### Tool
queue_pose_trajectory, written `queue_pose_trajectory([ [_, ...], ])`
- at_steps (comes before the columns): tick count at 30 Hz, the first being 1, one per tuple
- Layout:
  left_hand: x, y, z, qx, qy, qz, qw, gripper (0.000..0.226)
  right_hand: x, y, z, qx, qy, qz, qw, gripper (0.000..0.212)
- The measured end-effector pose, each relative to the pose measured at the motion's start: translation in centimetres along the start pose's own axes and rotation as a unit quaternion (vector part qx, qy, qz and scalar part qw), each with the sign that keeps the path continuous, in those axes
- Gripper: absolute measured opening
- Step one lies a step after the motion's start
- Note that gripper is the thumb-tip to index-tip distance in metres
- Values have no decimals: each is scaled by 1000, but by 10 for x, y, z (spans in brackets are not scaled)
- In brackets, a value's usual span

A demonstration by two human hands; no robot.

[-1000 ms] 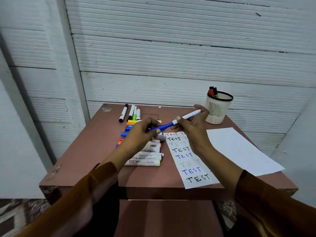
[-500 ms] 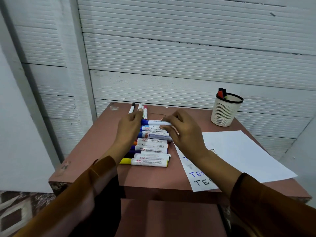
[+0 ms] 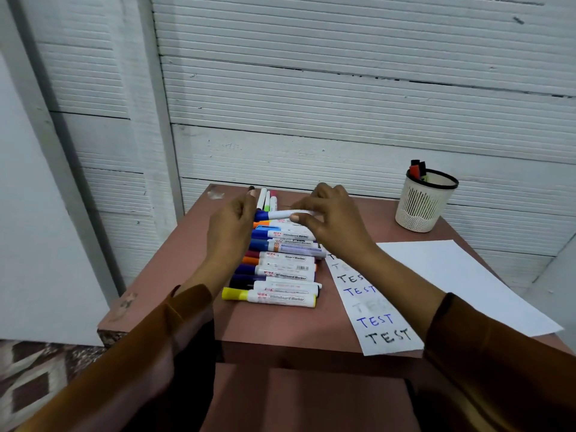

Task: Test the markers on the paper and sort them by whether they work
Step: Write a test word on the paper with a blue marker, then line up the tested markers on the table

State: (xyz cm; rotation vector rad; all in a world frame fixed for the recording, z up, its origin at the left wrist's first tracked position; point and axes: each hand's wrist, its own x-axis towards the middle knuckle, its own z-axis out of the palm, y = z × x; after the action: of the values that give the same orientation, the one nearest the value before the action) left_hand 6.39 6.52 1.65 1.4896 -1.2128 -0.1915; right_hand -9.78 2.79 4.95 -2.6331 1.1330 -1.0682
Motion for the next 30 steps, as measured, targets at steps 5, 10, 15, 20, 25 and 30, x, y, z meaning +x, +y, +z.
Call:
queue_pose_trajectory([
  [5,12,-10,-2,44,-32,55,997,44,9,8,4,-69,-86,40,993,23],
  [10,17,-43,-8,24,-15,-23,999,30,19,21,22,-47,-142,117,982,24],
  [15,20,-79,-9,87,-22,-84,992,27,21,34,38,-95,-194,145,966,27],
  [20,23,-82,-5,193,-38,-64,978,27,21,36,41,-104,-213,138,962,27],
  [25,24,-86,-3,237,-56,-41,969,27,18,36,40,-101,-204,144,963,25],
  [30,22,-86,-3,251,-64,-38,965,29,18,39,40,-100,-210,156,960,24],
])
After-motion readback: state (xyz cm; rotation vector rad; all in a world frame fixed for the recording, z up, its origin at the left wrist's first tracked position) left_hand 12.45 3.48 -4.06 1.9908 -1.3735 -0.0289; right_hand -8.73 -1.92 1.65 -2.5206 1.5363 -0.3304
